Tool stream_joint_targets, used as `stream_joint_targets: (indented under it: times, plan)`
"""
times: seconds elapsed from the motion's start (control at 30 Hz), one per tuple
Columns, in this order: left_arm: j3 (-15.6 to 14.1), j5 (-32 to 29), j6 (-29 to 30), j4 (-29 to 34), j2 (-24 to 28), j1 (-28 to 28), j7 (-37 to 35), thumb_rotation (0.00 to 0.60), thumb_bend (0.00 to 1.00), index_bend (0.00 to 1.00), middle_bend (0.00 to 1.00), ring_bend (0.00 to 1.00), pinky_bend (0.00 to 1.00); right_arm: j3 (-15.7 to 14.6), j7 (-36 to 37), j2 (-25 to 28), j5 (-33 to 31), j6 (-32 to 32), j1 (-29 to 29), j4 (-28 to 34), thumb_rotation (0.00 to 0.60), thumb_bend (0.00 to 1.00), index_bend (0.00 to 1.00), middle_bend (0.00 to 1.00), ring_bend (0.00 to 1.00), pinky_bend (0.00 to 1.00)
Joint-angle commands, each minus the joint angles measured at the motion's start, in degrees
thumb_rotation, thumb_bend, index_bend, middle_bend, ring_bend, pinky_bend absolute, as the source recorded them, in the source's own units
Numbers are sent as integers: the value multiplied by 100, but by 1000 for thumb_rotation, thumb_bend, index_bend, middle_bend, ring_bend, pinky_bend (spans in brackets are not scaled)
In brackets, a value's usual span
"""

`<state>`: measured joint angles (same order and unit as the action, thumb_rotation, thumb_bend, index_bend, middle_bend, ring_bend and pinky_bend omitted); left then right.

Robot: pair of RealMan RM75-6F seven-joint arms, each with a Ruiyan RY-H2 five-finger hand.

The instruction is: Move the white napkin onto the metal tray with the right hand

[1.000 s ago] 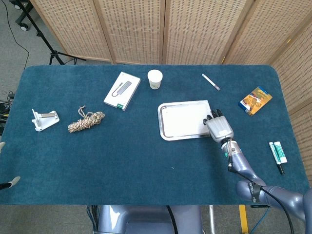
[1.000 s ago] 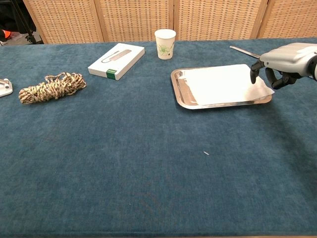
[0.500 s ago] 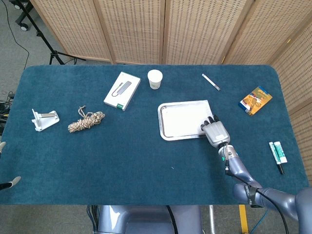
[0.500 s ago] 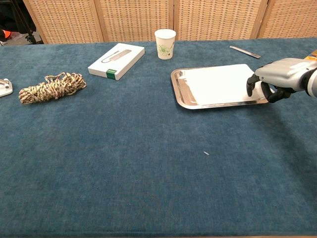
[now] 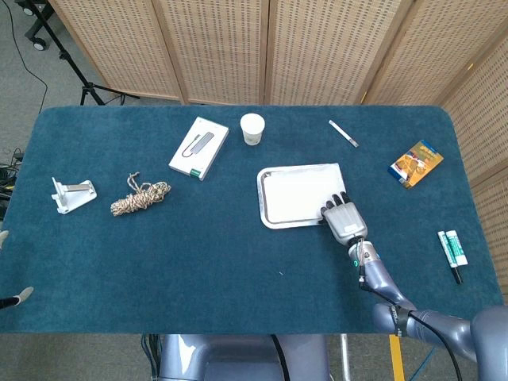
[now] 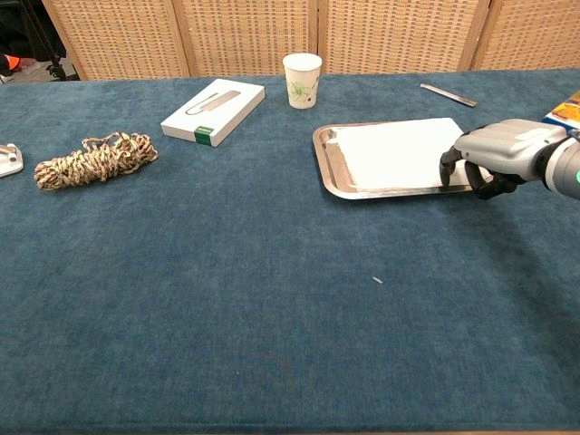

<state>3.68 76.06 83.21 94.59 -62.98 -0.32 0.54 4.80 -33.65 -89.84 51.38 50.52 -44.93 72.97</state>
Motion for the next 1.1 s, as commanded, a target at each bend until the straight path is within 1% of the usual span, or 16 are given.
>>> stream_joint_targets:
  times: [0.03,0.3,0.7,0.97,1.1]
  plan:
    - [-2,5,1,1,2,0,-4,600,0,0,0,0,0,27,-65,-41,-73,28,5,31,600,1000,319,238,117,75]
    - [-6,14,9,1,4,4,-4,600,0,0,0,0,0,111,-210,-153,-192,119,-22,134,600,1000,318,238,117,75]
    - [-5,23,31,7,19,16,-38,600,0,0,0,0,0,182,-328,-348,-253,163,-94,106,600,1000,318,238,117,75]
    - [-6,30,31,0,30,19,-63,600,0,0,0,0,0,214,-399,-322,-281,249,-92,187,600,1000,318,236,117,75]
    - [-10,38,35,4,27,20,-54,600,0,0,0,0,0,200,-425,-304,-167,333,-90,206,600,1000,316,231,117,75]
